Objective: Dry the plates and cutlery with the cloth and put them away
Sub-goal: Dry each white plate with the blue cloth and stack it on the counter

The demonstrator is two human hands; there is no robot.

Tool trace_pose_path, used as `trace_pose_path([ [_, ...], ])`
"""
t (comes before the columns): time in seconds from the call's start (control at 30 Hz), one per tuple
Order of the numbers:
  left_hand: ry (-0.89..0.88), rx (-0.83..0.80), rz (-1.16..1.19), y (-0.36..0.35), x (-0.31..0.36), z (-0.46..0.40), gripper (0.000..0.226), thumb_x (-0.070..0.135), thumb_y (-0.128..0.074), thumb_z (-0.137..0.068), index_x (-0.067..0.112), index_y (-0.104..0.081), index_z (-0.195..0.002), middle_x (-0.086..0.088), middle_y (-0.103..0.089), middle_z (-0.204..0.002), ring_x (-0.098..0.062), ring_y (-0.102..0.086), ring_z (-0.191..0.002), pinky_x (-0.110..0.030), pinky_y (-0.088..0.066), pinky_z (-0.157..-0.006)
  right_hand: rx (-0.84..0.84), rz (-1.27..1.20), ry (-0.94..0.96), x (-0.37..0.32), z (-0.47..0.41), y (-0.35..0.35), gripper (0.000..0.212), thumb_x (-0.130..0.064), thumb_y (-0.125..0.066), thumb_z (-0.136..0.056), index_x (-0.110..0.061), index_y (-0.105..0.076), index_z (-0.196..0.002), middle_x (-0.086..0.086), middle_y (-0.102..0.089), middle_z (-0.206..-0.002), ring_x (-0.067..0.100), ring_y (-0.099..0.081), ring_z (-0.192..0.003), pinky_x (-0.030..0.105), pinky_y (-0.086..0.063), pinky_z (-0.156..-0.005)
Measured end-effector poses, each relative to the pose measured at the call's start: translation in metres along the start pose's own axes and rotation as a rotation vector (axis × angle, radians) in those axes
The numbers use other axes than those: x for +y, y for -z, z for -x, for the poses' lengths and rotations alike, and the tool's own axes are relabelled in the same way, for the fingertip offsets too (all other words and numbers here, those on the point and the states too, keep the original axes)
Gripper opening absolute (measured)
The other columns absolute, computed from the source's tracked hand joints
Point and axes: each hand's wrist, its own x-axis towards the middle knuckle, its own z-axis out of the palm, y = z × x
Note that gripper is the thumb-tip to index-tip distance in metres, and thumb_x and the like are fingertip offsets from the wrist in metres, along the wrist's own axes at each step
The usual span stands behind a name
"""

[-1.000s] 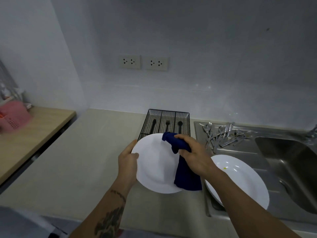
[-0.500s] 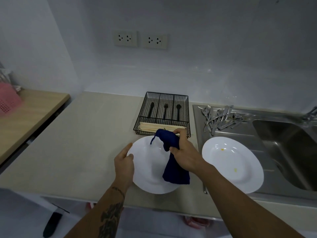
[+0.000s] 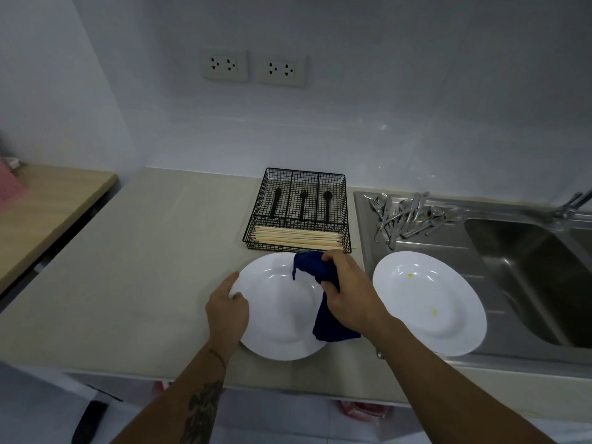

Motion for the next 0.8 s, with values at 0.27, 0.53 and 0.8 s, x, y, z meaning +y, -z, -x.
trace_pose_path([
  [0.27,-0.374,0.211,-0.312,-0.009,0.010,-0.003,0.044,0.001,-0.057,-0.079,0.003,-0.067,-0.121,-0.016,-0.066,-0.121,-0.037,-0.058,-0.113,-0.049,-0.045,-0.099,0.156,0.087,0.102,0.020,0.011,0.012,0.046,-0.015,-0.060,-0.089,-0.021,-0.052,-0.134,-0.003,-0.052,-0.135,0.019,-0.054,-0.115,0.032,-0.048,-0.099],
  [0.53,-0.556,-0.195,-0.179,-0.103,0.077,0.029,0.037,-0.001,-0.053,-0.090,0.012,-0.066,-0.122,0.002,-0.064,-0.119,-0.010,-0.055,-0.107,-0.022,-0.040,-0.094,0.312,0.119,-0.001,0.066,0.023,0.081,0.048,-0.015,-0.061,-0.091,-0.020,-0.052,-0.138,-0.002,-0.054,-0.133,0.016,-0.053,-0.113,0.021,-0.039,-0.092],
  [0.8,-0.453,-0.403,-0.378,-0.199,0.084,0.075,0.038,0.015,-0.059,-0.090,0.012,-0.062,-0.128,-0.007,-0.061,-0.122,-0.024,-0.059,-0.111,-0.032,-0.047,-0.095,0.346,0.081,-0.195,0.127,0.048,0.131,0.045,-0.019,-0.060,-0.090,-0.024,-0.055,-0.134,-0.003,-0.057,-0.128,0.019,-0.056,-0.111,0.030,-0.044,-0.095],
])
